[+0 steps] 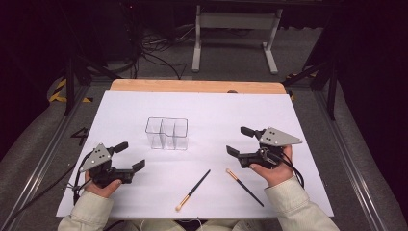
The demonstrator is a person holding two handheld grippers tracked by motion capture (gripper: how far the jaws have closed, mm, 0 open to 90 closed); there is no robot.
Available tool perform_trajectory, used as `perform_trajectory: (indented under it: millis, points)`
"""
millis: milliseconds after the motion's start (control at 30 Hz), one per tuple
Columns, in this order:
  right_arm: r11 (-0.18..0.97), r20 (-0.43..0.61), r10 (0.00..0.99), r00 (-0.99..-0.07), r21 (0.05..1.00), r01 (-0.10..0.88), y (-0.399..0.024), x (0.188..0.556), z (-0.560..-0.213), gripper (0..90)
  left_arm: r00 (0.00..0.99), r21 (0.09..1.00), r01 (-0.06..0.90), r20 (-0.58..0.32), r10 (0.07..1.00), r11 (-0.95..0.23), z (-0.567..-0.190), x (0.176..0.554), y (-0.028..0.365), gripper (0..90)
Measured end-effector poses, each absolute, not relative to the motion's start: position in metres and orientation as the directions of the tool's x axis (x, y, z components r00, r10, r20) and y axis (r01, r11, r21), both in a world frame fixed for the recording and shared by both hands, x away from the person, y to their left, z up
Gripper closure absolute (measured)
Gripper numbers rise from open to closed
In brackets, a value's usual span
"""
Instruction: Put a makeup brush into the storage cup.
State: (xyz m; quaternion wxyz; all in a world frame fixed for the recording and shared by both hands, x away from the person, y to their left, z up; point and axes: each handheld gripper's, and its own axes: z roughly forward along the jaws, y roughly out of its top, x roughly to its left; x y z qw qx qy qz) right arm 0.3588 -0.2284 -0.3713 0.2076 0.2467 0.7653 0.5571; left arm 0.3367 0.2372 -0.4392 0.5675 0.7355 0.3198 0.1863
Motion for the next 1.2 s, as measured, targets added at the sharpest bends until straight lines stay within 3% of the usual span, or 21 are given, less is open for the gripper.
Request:
perform_trajectory:
  millis: [200, 533, 1200]
  points:
    - [0.401, -0.097, 0.538, -0.838, 0.903, 0.153, -0.212, 0.362, -0.363, 17.9, 0.724, 0.952, 0.262, -0.085, 0.684, -0.159, -0.441, 0.336, 0.238, 7.8]
    - [0.547, -0.121, 0.463, -0.878, 0.818, 0.175, -0.192, 0.368, -0.357, 18.5, 0.726, 0.945, 0.279, -0.09, 0.682, -0.172, -0.442, 0.336, 0.238, 7.8]
    - [0.715, -0.142, 0.34, -0.929, 0.681, 0.158, -0.159, 0.373, -0.345, 21.4, 0.731, 0.945, 0.278, -0.093, 0.677, -0.171, -0.443, 0.339, 0.236, 7.8]
